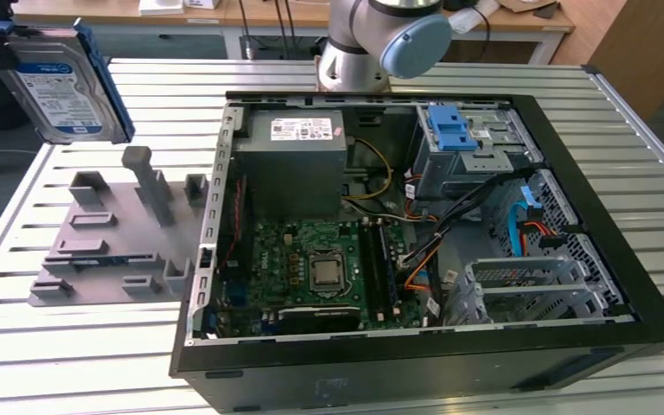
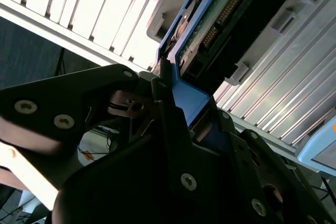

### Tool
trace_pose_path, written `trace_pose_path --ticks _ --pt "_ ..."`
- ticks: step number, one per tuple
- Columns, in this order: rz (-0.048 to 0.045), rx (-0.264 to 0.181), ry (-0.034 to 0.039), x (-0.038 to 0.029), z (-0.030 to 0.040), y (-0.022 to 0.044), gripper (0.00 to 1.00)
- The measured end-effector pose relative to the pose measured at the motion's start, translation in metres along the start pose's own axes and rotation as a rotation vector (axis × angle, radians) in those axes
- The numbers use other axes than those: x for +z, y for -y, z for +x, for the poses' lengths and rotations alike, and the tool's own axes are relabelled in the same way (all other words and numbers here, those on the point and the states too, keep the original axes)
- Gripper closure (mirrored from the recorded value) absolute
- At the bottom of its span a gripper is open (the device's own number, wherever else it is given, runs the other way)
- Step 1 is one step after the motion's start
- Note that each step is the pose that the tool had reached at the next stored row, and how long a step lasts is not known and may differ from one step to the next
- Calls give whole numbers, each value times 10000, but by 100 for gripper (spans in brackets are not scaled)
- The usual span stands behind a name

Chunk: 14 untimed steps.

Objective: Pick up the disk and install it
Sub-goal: 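Pick up the disk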

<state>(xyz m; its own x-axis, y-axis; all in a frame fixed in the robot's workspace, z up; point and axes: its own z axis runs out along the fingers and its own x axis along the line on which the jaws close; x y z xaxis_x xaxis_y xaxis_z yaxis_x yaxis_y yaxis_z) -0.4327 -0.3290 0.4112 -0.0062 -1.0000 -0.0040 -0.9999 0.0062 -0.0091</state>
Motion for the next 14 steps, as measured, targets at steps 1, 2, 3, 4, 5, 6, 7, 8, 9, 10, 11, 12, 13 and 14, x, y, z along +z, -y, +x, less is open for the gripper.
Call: trace_pose_path --ticks 1,2,3,4,5,6,7,8,9,10,11,12,13,14 --pt "0 0 0 -14 0 0 64" --pt "0 0 -1 -119 0 1 64" --pt "1 0 0 -138 -1 1 64" --pt "1 0 0 -158 -1 1 64" --pt "0 0 0 -178 -1 1 64" --pt "1 0 0 -200 -1 1 64" --pt "1 0 0 -221 -1 2 64" --pt "2 0 0 -242 -1 2 64" --pt "2 0 1 -263 -1 2 64" --pt "1 0 0 -284 -1 2 64" --pt "1 0 0 -305 -1 2 64" --pt "1 0 0 -325 -1 2 64" --pt "2 0 1 -345 -1 3 64" --pt "2 0 0 -366 -1 3 64"
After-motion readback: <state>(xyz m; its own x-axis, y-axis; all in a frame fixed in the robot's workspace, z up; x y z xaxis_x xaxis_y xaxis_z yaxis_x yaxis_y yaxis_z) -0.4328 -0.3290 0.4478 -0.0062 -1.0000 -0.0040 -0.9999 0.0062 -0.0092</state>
